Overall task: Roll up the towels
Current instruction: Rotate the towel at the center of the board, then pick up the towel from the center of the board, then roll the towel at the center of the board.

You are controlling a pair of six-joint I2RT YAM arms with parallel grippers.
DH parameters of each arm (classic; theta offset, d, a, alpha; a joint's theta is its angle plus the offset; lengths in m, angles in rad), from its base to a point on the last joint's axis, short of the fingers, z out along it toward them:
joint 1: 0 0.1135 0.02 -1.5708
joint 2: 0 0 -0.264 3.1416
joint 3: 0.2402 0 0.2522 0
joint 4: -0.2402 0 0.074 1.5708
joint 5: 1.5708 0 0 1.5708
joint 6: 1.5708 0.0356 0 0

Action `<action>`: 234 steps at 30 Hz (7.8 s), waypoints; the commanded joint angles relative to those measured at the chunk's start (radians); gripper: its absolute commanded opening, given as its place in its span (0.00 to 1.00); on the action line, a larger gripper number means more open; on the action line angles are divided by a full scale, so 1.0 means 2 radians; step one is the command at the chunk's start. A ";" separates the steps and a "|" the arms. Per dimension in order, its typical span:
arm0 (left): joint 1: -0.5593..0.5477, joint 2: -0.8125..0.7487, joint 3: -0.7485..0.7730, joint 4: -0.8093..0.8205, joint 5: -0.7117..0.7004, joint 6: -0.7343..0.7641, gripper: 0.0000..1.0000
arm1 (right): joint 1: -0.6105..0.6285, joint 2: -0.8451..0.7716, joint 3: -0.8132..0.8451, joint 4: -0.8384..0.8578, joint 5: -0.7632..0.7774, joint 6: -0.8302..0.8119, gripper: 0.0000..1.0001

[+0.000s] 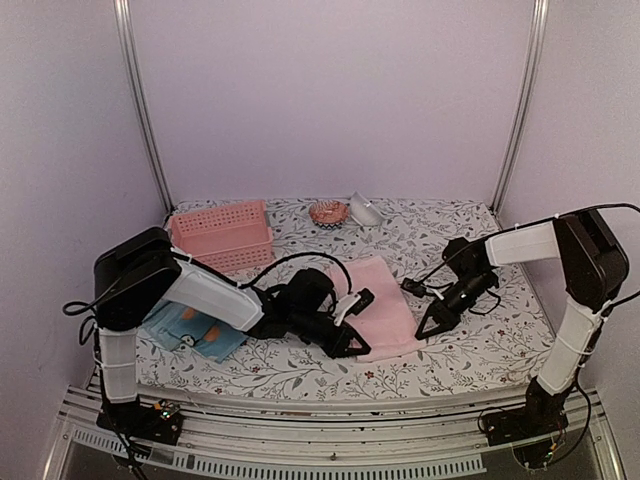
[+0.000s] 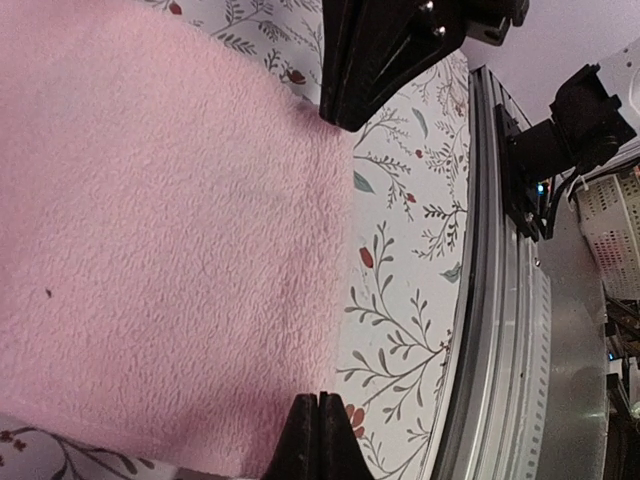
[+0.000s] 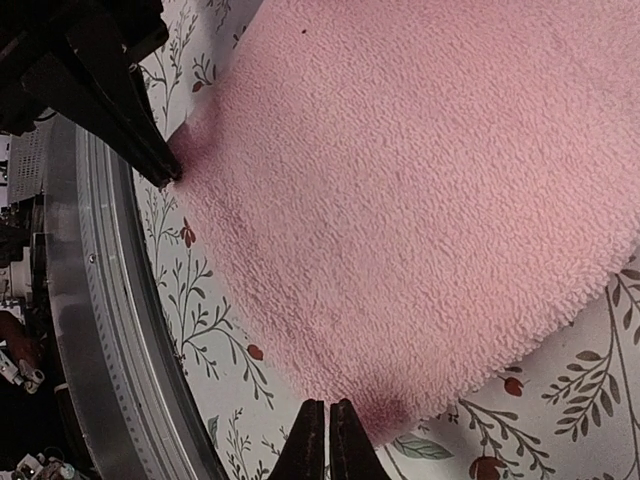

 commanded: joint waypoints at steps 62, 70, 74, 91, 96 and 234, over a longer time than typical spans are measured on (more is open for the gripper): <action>-0.024 -0.169 -0.097 -0.058 -0.385 0.016 0.75 | 0.246 -0.160 -0.142 0.268 0.270 -0.092 0.36; -0.026 -0.173 -0.111 -0.043 -0.381 0.007 0.74 | 0.247 -0.129 -0.138 0.274 0.282 -0.082 0.35; -0.026 -0.178 -0.124 -0.036 -0.382 0.009 0.74 | 0.247 -0.112 -0.134 0.270 0.280 -0.083 0.35; -0.055 -0.273 -0.259 0.089 -0.227 0.163 0.55 | 0.198 -0.002 0.013 0.028 0.023 -0.087 0.03; -0.092 -0.239 -0.239 0.095 -0.218 0.240 0.55 | 0.178 0.070 0.059 -0.047 -0.037 -0.115 0.03; 0.038 -0.014 -0.044 -0.056 0.047 -0.118 0.33 | 0.256 -0.002 -0.050 0.103 0.133 -0.073 0.03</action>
